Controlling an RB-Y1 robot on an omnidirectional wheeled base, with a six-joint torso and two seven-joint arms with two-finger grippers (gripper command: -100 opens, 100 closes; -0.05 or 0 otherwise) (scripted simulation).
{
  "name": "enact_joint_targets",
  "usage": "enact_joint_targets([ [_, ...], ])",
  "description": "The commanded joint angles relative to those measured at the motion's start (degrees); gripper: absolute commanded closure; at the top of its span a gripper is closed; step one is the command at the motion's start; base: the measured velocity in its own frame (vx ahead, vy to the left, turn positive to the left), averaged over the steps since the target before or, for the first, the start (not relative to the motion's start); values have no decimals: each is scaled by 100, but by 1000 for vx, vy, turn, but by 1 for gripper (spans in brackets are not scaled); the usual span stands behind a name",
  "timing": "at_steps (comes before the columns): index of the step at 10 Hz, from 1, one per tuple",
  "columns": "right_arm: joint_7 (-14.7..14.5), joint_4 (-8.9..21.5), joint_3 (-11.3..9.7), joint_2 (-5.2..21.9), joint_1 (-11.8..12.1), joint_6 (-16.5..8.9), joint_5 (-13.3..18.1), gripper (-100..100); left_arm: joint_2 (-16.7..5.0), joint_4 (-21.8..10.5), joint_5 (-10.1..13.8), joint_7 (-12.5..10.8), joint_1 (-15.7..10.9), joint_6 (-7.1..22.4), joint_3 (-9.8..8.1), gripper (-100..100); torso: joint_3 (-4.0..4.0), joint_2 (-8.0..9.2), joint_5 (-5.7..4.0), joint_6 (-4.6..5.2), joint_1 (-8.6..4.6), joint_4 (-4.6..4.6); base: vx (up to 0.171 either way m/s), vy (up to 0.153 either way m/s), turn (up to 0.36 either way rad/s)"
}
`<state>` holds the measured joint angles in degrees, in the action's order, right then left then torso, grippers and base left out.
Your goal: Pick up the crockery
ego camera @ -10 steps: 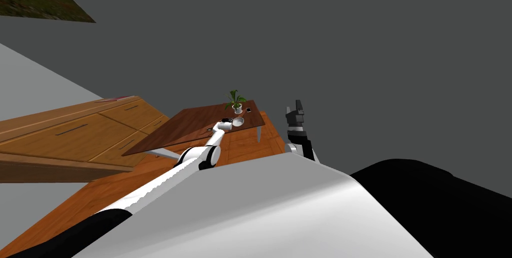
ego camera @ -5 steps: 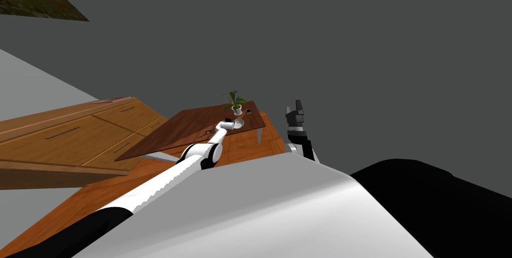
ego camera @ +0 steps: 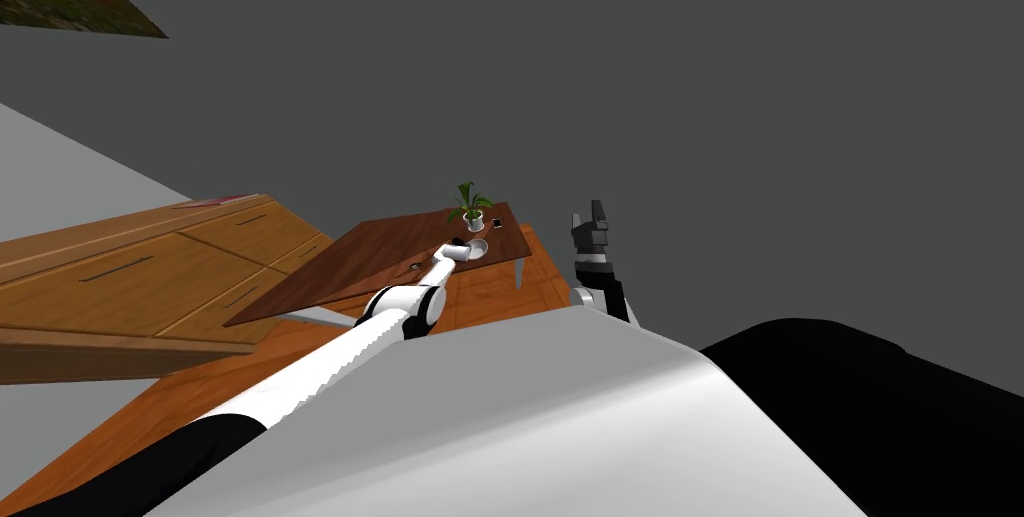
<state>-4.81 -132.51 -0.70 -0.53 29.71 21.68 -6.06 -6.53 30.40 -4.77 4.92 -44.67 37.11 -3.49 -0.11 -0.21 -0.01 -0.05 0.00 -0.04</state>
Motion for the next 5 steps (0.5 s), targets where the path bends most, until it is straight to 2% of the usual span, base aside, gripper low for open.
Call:
enact_joint_targets([
  [1, 0, 0, 0, 0, 0, 0, 0, 0, 13, -286, -16, -37, -138, -24, 12, -100, 0, 0, 0, 0, 0, 0, 52, 4, -1],
  [3, 0, 0, 0, 0, 0, 0, 0, 0, 80, -573, -23, -56, -213, 147, 69, -100, -2, -4, 0, 0, 1, -1, 74, 7, -10],
  [4, 0, 0, 0, 0, 0, 0, 0, 0, 80, -489, -23, -56, -213, 147, 69, -100, -6, -10, 1, -1, 5, -3, 62, 16, 0],
  [5, 0, 0, 0, 0, 0, 0, 0, 0, 80, -573, -23, -56, -213, 147, 69, -100, -4, -6, 1, 0, 6, -2, 22, 4, -2],
])
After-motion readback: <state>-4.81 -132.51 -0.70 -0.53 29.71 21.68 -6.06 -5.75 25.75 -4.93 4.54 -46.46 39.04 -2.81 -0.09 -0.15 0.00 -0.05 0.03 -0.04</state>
